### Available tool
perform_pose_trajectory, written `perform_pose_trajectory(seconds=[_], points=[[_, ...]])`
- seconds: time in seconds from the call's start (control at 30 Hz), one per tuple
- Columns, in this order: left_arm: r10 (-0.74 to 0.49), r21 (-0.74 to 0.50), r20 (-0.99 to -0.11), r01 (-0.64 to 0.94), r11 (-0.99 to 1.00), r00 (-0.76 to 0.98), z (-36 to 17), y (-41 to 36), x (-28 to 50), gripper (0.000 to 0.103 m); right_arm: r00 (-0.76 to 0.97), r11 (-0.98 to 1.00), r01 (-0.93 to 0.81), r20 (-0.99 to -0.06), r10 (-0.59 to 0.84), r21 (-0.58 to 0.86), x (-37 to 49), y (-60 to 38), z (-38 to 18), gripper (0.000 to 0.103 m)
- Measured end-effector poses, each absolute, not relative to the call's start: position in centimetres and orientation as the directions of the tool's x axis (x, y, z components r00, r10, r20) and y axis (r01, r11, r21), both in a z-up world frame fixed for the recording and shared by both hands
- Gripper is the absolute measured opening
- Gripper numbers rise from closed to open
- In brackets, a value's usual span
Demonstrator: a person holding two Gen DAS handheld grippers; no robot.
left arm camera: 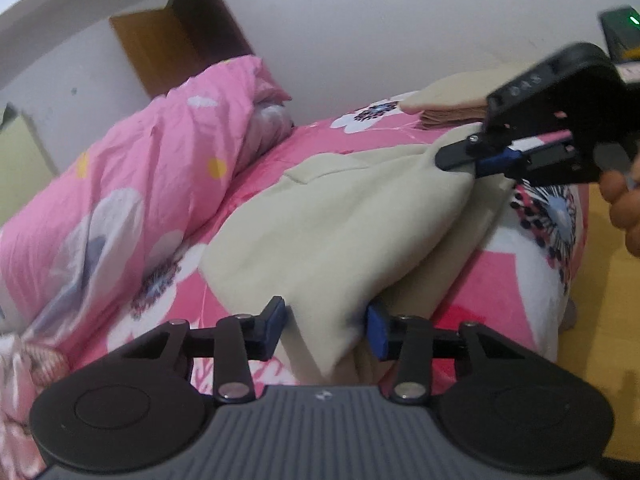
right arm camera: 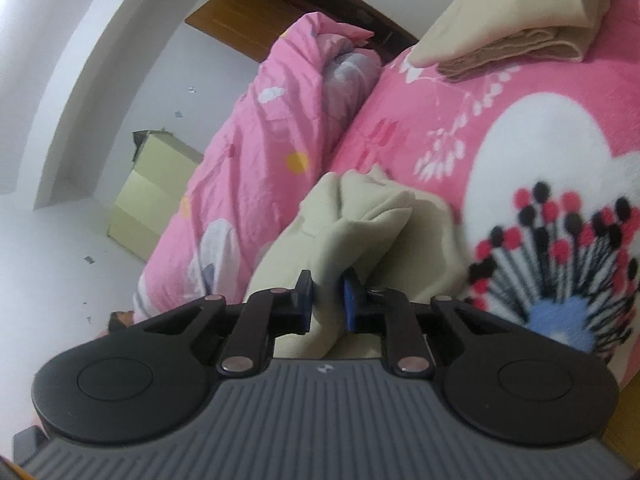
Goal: Fold clothes
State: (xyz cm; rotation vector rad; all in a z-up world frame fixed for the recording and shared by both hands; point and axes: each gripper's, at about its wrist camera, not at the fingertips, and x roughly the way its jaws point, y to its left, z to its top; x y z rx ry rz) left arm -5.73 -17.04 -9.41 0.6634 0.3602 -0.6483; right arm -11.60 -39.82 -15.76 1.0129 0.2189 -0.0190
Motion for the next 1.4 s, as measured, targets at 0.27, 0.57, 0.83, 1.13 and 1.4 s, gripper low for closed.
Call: perform_pose_trajectory(seconds=[0.27, 0.57, 0.83, 1.13, 1.4], points=[[-0.436, 0.505, -0.482, 0.648, 0.571, 0.760, -10.1, -17.1, -6.4, 0.038, 0.977, 0.529, 0.124, -0.197, 0.083, 0.840, -12.4, -39.6, -16.6, 0.013], [-0.456, 0.469, -0.527, 0.693, 0.548, 0.717, -9.5, -16.7, -6.4, 0.050, 0.975, 0.520, 0.106, -0.193, 0.115, 0.848, -13.4, -40.5, -17.8, 0.011], [-0.569, 0.268, -0.525, 0.758, 0.595, 0.633, -6.2, -13.9, -5.7, 0.051, 0.970, 0.721, 0.110, -0.233, 0.074, 0.685, -16.3, -40.6, -13.6, 0.015], [-0.607, 0.073, -0.568, 0.768, 0.636, 0.556, -7.6, -14.5, -3.1, 0.046, 0.961, 0.998, -0.026, -0.275, 0.040, 0.055, -12.0, -33.4, -9.8, 0.012], [-0.686, -0.167, -0.542, 0.737, 0.655, 0.486, -7.3, -11.9, -1.3, 0.046, 0.932, 1.000, 0.015, -0.363, -0.005, 0.024, -11.4, -34.7, -12.4, 0.009]])
